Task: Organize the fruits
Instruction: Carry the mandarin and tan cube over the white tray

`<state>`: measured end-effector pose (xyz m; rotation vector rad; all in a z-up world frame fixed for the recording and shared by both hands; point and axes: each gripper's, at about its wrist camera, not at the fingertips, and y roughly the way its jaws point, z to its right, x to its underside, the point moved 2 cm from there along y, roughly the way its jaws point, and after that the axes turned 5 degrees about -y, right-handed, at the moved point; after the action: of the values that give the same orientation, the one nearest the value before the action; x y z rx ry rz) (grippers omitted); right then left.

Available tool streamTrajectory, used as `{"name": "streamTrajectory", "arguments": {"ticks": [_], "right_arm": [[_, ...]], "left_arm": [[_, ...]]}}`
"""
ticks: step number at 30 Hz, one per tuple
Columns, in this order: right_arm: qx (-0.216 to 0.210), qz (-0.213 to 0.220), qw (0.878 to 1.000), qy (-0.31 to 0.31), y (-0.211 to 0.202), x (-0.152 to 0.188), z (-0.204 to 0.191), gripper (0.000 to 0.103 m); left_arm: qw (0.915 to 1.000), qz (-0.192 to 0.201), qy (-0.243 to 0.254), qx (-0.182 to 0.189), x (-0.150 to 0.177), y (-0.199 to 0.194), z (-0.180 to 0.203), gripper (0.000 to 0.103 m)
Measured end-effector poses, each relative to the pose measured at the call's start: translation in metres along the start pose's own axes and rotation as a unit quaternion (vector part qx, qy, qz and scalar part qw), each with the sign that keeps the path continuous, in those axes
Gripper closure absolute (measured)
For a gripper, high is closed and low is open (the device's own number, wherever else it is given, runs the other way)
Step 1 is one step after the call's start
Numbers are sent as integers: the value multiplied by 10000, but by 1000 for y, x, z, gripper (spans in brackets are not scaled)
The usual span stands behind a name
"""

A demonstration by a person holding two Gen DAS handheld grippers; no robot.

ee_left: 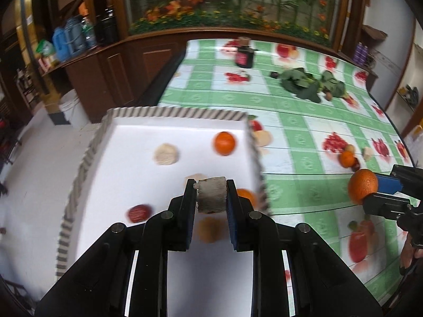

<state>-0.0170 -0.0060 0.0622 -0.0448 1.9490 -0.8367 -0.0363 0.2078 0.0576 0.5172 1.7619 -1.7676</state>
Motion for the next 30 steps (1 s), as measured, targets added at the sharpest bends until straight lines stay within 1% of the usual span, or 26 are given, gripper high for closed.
{"name": "streamTrajectory", "arguments": {"ticks": [6, 12, 16, 19, 22, 25, 30], "right_arm": [[-276, -190, 9993, -191, 38, -19, -24, 74], [-333, -354, 9982, -339, 65, -30, -33, 74], [-266, -447, 9980, -361, 81, -38, -30, 74], [-175, -633, 9970, -400, 100, -44, -24, 74], [-94, -824, 9955, -460, 120, -47, -18, 74], [12, -994, 9939, -473, 137, -48, -11, 74], [88, -1130, 9920, -551, 154, -52, -7, 74]], "left_arm": [[9996, 10, -258, -147, -1, 1, -36, 82], [9983, -37, -554, -179, -7, 9, -62, 82], [9974, -63, -700, -159, -15, 18, -74, 82], [9968, -49, -781, -185, -25, 27, -80, 82], [9966, -128, -770, -248, -30, 38, -83, 82], [9964, -261, -747, -297, -31, 52, -84, 82], [9956, -383, -773, -363, -28, 64, -87, 82]]}}
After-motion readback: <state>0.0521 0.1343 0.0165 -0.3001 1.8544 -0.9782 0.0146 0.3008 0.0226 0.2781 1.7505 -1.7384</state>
